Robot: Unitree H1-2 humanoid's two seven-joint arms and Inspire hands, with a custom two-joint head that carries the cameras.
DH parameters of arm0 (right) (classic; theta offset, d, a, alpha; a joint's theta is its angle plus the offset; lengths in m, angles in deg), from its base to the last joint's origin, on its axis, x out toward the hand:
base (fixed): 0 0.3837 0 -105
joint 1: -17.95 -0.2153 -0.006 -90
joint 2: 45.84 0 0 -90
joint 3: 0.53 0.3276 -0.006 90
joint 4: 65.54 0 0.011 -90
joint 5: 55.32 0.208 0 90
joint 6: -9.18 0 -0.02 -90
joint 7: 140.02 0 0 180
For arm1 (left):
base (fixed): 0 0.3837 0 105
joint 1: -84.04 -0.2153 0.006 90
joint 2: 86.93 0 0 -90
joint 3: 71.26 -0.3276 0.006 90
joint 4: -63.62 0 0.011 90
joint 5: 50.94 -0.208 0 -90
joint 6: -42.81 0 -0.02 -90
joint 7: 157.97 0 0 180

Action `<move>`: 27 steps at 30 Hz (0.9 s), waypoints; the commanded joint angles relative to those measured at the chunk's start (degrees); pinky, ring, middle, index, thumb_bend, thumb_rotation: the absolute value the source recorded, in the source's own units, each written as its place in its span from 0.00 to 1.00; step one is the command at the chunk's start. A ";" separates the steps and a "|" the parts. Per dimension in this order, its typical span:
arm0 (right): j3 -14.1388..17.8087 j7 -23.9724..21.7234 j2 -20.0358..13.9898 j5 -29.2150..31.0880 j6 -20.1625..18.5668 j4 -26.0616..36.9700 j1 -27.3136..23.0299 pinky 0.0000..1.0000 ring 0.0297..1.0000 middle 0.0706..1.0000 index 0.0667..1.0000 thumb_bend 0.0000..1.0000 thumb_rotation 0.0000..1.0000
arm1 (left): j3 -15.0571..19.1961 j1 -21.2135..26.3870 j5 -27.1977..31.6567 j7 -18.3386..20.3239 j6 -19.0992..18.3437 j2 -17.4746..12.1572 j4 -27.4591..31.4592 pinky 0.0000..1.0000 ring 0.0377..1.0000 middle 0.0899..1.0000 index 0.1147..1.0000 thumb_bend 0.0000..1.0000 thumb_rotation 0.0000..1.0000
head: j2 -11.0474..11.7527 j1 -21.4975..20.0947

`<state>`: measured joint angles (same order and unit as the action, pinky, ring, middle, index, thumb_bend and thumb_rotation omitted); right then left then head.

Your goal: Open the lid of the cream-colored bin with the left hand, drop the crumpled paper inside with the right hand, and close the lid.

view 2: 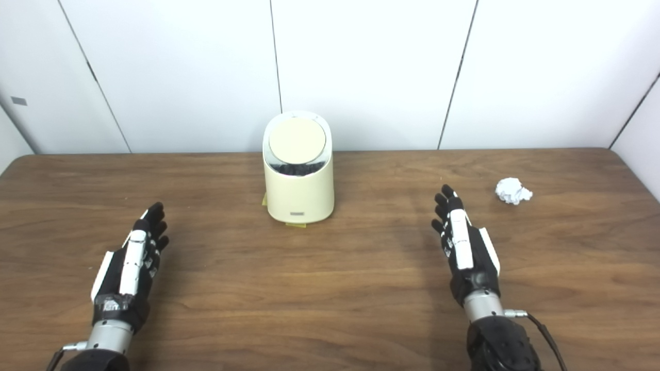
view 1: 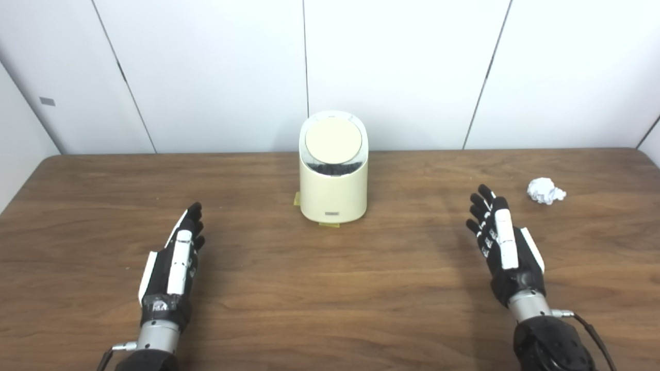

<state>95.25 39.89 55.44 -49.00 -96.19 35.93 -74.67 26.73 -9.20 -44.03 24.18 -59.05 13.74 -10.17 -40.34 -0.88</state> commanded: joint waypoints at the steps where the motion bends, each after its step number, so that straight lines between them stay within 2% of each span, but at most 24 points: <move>1: 0.15 -0.24 -0.23 0.15 2.15 1.87 -1.26 0.95 0.96 0.94 0.95 0.59 0.96 | -0.09 1.41 0.06 -0.39 1.47 -0.07 1.87 1.00 1.00 0.98 0.96 0.49 0.87 | -0.19 -0.06; 8: -0.10 0.23 0.13 -0.33 1.24 3.12 -1.23 0.93 0.95 0.94 0.93 0.61 0.89 | -0.09 1.35 0.17 -0.37 1.22 -0.04 2.38 1.00 0.95 0.97 0.96 0.49 0.84 | -0.29 -0.13; 16: -0.31 0.06 0.20 -0.37 1.11 3.67 -0.96 0.93 0.95 0.94 0.93 0.61 0.87 | -0.39 1.24 -0.48 -0.13 0.74 -0.49 2.61 1.00 0.97 0.98 0.97 0.48 0.85 | -0.22 0.32; 20: -0.38 0.18 0.31 -0.52 1.48 3.26 -0.87 0.92 0.95 0.94 0.93 0.61 0.87 | -0.75 1.05 -1.62 0.00 0.80 -1.08 2.29 1.00 0.97 0.98 0.97 0.49 0.84 | 1.19 1.86; 23: -0.48 -0.08 0.19 -0.51 2.05 2.77 -0.58 0.93 0.95 0.94 0.93 0.59 0.88 | -1.03 0.89 -2.52 0.06 2.00 -1.55 1.77 1.00 0.98 0.97 0.98 0.52 0.78 | 2.30 3.14; 27: -0.23 -0.08 0.08 -0.45 2.90 2.12 -0.09 0.93 0.95 0.94 0.94 0.59 0.89 | -1.07 0.61 -4.20 -0.62 1.21 -1.89 2.22 1.00 1.00 0.97 0.99 0.51 0.62 | 3.65 3.87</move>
<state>94.73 40.04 55.84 -49.59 -96.07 37.38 -73.69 25.83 -9.30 -47.25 24.10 -59.16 12.51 -9.83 -36.66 2.98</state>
